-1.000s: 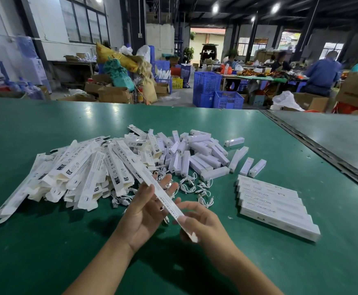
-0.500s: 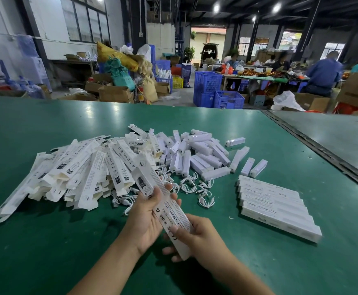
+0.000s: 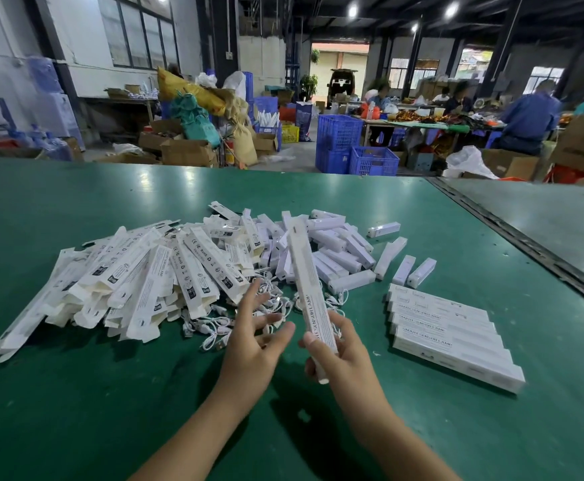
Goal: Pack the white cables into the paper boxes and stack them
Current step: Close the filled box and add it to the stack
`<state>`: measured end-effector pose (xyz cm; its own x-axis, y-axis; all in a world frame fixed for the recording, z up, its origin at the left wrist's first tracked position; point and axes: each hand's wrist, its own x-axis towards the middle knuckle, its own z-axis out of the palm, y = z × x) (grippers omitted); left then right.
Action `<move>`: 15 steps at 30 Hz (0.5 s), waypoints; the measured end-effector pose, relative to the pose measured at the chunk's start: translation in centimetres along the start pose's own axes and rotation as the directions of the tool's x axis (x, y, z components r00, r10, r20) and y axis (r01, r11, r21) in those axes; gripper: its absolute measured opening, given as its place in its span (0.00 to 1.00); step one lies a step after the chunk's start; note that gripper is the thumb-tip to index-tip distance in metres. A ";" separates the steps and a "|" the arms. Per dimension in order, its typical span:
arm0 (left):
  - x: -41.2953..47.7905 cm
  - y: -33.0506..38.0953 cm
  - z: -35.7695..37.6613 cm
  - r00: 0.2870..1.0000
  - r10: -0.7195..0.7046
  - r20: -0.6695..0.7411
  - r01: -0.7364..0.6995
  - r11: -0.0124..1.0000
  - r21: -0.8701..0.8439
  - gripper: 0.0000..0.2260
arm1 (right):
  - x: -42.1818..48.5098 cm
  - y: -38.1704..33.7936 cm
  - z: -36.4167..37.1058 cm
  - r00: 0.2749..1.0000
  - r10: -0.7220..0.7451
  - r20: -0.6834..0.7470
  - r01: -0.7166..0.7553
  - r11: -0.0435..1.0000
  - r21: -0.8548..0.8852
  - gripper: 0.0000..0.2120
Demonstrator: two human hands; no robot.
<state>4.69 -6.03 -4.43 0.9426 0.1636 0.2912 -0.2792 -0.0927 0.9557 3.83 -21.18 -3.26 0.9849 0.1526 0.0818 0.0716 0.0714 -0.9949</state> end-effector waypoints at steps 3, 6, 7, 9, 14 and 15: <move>-0.6 -0.1 0.2 0.980 0.081 0.179 -0.125 0.960 0.251 0.32 | 0.0 0.0 -0.2 0.999 0.044 -0.012 -0.043 0.998 0.038 0.16; -0.8 -0.4 0.3 0.955 0.088 0.285 -0.174 0.941 0.291 0.32 | 0.0 -0.1 -0.4 0.998 0.068 -0.010 -0.067 0.995 0.072 0.13; -0.8 -0.3 0.3 0.954 0.088 0.288 -0.177 0.938 0.300 0.32 | 0.1 -0.1 -0.4 0.997 0.071 -0.003 -0.070 0.995 0.074 0.13; -0.8 -0.2 0.2 0.953 0.092 0.290 -0.189 0.927 0.325 0.31 | 0.1 -0.1 -0.3 0.997 0.077 0.011 -0.077 0.995 0.063 0.12; -0.8 0.2 0.0 0.964 0.082 0.254 -0.168 0.925 0.339 0.29 | 0.3 0.0 -0.3 0.994 0.101 0.045 -0.106 0.987 0.119 0.09; -0.8 0.3 0.0 0.968 0.090 0.233 -0.165 0.930 0.329 0.29 | 0.3 -0.1 -0.4 0.993 0.103 0.061 -0.111 0.984 0.136 0.07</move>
<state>3.89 -6.23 -4.40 0.9303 -0.0786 0.3582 -0.3552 -0.4363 0.8267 4.22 -21.56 -3.16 0.9755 0.2193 -0.0176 -0.0599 0.1876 -0.9804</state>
